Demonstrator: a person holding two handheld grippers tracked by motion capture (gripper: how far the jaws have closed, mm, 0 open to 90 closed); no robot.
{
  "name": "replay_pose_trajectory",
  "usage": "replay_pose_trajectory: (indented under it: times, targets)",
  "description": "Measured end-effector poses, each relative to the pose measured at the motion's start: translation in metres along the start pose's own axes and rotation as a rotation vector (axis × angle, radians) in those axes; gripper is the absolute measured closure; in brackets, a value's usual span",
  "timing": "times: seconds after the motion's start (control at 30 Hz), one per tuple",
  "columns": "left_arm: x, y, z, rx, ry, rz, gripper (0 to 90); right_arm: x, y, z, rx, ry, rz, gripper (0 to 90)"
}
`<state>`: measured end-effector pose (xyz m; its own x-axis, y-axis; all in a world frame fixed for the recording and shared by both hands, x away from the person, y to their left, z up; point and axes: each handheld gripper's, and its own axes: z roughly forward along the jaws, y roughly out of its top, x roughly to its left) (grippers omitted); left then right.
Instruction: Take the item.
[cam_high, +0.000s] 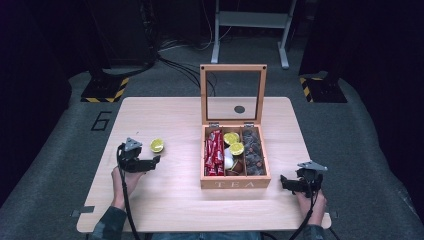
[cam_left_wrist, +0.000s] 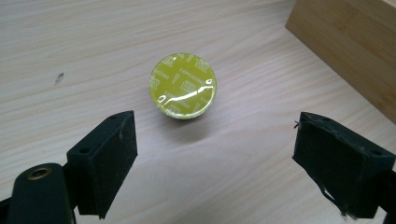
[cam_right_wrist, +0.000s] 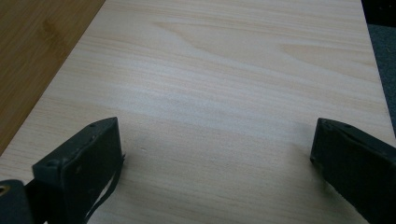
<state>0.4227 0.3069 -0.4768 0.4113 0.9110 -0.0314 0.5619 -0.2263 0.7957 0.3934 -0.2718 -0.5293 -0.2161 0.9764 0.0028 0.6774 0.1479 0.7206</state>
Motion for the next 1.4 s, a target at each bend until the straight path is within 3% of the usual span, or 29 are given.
replay_pose_trajectory:
  times: [0.3, 0.9, 1.4]
  targets:
    - [0.001, -0.020, -0.017, 0.005, 0.020, 0.008, 13.1, 0.000, 0.000, 0.000, 0.000, -0.001, 0.001, 1.4]
    - [-0.001, -0.074, -0.035, 0.093, 0.052, 0.027, 10.1, 0.000, 0.000, 0.000, -0.001, 0.000, -0.001, 1.4]
    - [0.000, -0.088, -0.034, 0.133, 0.069, 0.033, 7.9, 0.000, 0.000, 0.000, 0.001, 0.000, 0.001, 1.4]
